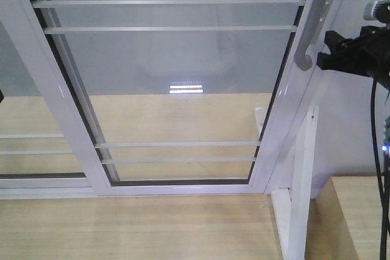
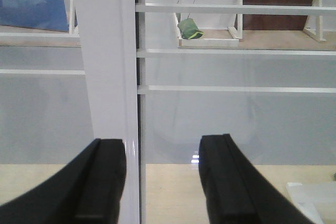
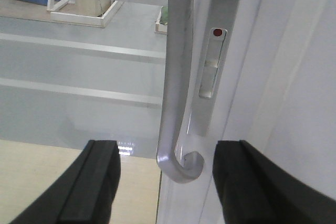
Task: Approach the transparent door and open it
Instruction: 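Reach the right gripper up to the grey door handle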
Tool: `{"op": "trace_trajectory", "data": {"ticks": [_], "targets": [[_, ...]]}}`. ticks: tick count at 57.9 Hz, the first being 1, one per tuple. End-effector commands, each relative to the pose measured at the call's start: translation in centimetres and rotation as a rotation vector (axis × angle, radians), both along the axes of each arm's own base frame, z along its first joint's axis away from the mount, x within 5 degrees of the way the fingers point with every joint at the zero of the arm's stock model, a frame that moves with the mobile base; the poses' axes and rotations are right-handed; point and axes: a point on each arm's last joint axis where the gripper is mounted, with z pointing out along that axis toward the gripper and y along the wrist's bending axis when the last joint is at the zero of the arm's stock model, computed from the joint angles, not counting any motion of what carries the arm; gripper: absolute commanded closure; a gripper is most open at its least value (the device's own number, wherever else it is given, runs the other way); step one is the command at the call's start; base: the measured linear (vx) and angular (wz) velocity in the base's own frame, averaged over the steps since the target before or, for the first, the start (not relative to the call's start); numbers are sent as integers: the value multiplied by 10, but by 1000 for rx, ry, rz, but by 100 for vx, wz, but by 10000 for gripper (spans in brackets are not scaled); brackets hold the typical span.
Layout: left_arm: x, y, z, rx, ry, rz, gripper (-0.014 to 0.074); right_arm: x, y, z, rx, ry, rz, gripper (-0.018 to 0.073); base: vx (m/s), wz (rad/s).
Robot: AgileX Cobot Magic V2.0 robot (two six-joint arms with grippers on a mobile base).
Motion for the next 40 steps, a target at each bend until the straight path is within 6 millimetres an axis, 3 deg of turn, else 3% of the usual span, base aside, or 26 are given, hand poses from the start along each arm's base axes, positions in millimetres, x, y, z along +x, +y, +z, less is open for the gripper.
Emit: {"op": "trace_trajectory", "data": {"ticks": [1, 18, 40], "targets": [[2, -1, 20, -21, -130, -3, 142, 23, 3, 30, 14, -156, 18, 92, 0, 0], [2, -1, 20, -21, -129, -3, 142, 90, 7, 23, 52, -154, 13, 92, 0, 0], [2, -1, 20, -21, -129, -3, 145, 122, 9, 2, 59, -139, 16, 190, 0, 0]]}}
